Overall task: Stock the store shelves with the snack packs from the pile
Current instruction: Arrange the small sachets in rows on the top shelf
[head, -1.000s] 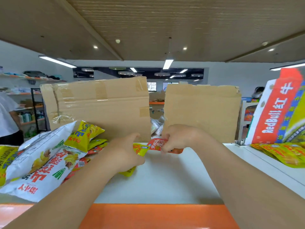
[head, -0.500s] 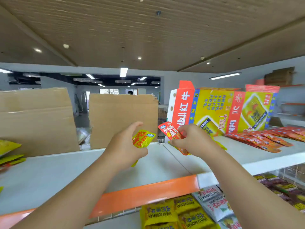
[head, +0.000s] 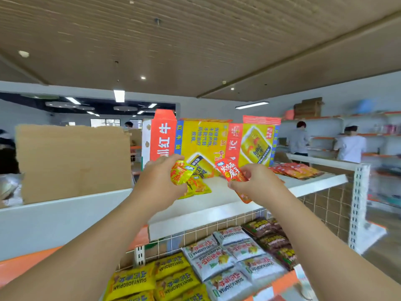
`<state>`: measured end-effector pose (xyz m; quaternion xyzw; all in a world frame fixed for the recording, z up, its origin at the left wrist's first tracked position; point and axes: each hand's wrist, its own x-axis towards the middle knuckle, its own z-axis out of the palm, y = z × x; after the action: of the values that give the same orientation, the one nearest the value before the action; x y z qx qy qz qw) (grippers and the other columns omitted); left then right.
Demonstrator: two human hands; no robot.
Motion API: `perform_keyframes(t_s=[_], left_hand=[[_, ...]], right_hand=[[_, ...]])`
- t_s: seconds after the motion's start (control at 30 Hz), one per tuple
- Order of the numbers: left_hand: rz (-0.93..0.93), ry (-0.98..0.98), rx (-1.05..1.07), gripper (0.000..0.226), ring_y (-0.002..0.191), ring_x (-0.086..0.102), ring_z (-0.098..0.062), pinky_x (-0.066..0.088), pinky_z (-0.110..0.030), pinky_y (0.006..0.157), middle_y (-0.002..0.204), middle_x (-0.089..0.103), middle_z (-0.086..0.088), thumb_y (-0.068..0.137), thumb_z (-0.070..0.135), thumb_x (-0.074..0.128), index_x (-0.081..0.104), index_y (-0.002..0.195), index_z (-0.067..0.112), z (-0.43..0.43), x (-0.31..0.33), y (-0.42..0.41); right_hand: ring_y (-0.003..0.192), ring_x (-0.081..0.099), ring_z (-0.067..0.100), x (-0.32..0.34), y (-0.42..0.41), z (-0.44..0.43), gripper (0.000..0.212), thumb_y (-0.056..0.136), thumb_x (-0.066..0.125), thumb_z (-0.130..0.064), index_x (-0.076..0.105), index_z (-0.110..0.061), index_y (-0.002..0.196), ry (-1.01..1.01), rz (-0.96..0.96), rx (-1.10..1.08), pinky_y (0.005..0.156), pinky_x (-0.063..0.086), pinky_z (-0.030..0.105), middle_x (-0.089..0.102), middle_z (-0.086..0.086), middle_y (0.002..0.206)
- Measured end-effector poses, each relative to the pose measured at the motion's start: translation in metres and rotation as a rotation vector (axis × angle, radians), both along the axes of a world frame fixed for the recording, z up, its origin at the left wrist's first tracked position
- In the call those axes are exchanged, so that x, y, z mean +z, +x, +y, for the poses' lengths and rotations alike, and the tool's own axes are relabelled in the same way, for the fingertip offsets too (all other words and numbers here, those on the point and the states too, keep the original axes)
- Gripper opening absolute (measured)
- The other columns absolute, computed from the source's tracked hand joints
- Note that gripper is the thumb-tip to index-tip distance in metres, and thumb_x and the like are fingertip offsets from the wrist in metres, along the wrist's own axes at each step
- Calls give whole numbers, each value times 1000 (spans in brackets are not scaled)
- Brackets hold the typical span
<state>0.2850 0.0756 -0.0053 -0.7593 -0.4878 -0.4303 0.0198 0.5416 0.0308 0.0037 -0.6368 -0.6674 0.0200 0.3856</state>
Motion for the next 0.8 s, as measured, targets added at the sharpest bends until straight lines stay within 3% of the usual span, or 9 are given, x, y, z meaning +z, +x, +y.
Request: perform_keyframes(t_s=[0.1,0.23,0.43,0.57,0.63,0.8], left_hand=[[8,8,-9,72,114,50,-23,49,-37,88,127,57,7,73,33,80,52,140,39,4,3,28],[45,46,-50,69,117,49,-24,44,-33,92,126,59,3,75,30,82,54,138,36,13,6,58],[69,70,-100,70,120,49,-23,45,-35,97,134,57,7,76,35,80,52,140,39,44,7,87],[53,114,-137,69,119,52,-19,46,-35,98,133,57,12,75,40,80,53,138,42,68,13,98],[40,140,-155,69,121,50,-18,45,-35,99,132,56,13,75,41,81,53,138,41,80,20,100],[83,166,-153,67,122,47,-17,40,-28,92,133,55,13,77,39,79,51,138,43,108,40,96]], right_hand=[[64,65,8,1,18,-3,26,81,75,-49,66,-24,83,0,20,-4,63,55,34,69,-7,74],[85,69,18,5,31,-4,37,83,75,-45,68,-16,106,27,24,-31,79,58,41,73,2,97],[66,67,11,6,51,14,34,74,69,-56,64,-25,85,-27,-42,-89,69,60,43,69,-7,74],[79,65,13,16,61,32,33,82,73,-44,64,-19,101,-40,-90,-120,70,57,36,65,-6,90],[85,68,17,22,66,48,39,82,72,-43,65,-14,107,-31,-105,-121,75,58,42,69,1,100],[75,68,20,34,58,93,41,82,73,-41,63,-16,112,-13,-117,-105,73,58,44,68,6,104]])
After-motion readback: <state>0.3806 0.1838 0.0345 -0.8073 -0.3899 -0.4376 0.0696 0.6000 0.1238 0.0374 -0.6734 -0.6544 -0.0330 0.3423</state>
